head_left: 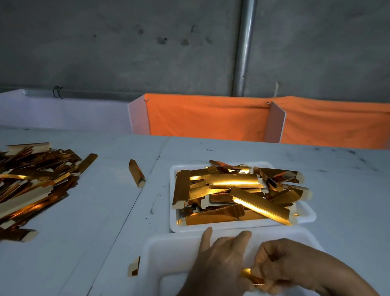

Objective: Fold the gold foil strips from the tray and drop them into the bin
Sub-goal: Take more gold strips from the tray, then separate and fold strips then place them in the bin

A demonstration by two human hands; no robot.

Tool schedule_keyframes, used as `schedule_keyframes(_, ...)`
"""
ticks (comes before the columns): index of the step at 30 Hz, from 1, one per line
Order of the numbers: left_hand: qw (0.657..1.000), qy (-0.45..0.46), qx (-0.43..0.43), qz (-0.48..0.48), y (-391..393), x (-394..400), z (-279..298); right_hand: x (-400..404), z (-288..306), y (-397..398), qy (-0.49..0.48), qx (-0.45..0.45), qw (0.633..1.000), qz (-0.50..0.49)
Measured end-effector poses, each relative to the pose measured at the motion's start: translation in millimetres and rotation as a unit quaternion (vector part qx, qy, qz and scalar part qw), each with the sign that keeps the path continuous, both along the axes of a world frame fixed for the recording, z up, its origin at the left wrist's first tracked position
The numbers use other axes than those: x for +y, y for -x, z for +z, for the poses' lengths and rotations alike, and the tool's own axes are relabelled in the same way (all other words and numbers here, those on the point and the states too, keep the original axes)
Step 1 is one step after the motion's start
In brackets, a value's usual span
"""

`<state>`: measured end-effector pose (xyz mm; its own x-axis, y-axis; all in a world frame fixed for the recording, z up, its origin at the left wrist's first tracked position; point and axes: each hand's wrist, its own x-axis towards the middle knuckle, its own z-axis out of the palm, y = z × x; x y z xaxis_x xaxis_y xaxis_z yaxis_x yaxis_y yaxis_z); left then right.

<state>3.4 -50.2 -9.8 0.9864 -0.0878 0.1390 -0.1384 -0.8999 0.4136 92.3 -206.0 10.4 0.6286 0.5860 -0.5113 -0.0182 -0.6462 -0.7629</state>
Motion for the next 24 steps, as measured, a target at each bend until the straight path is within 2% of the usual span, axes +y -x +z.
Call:
schedule_keyframes(4,0.999,0.002,-0.013,0.042,-1.8,3.0,-0.6,-5.5,-4.6,-5.8,0.098,0.051,0.994,-0.008)
schedule_keyframes(7,0.997,0.004,-0.017,0.071,-1.9,7.0,1.3,-3.5,-3.5,-5.7,0.155,0.093,0.983,0.026)
schedule_keyframes(11,0.994,0.002,-0.019,0.109,-3.5,10.2,0.9,3.2,-0.5,-0.9,0.234,0.069,0.965,0.096)
schedule_keyframes(14,0.993,0.001,-0.014,0.118,-4.9,10.5,-0.2,4.8,-0.5,2.7,0.247,-0.007,0.961,0.122)
schedule_keyframes(17,0.991,0.008,-0.031,0.129,-4.4,11.2,-1.1,5.7,-2.2,3.9,0.133,-0.064,0.988,0.043)
schedule_keyframes(19,0.990,0.012,-0.044,0.131,-4.1,11.9,-1.5,7.0,0.1,3.2,0.053,-0.157,0.986,-0.024)
schedule_keyframes(21,0.991,0.009,-0.045,0.129,-5.0,12.2,-1.5,11.9,1.2,3.4,-0.013,-0.267,0.961,-0.068)
schedule_keyframes(24,0.991,-0.001,-0.044,0.129,-6.1,12.0,-1.9,19.2,1.3,1.1,-0.033,-0.469,0.873,-0.133)
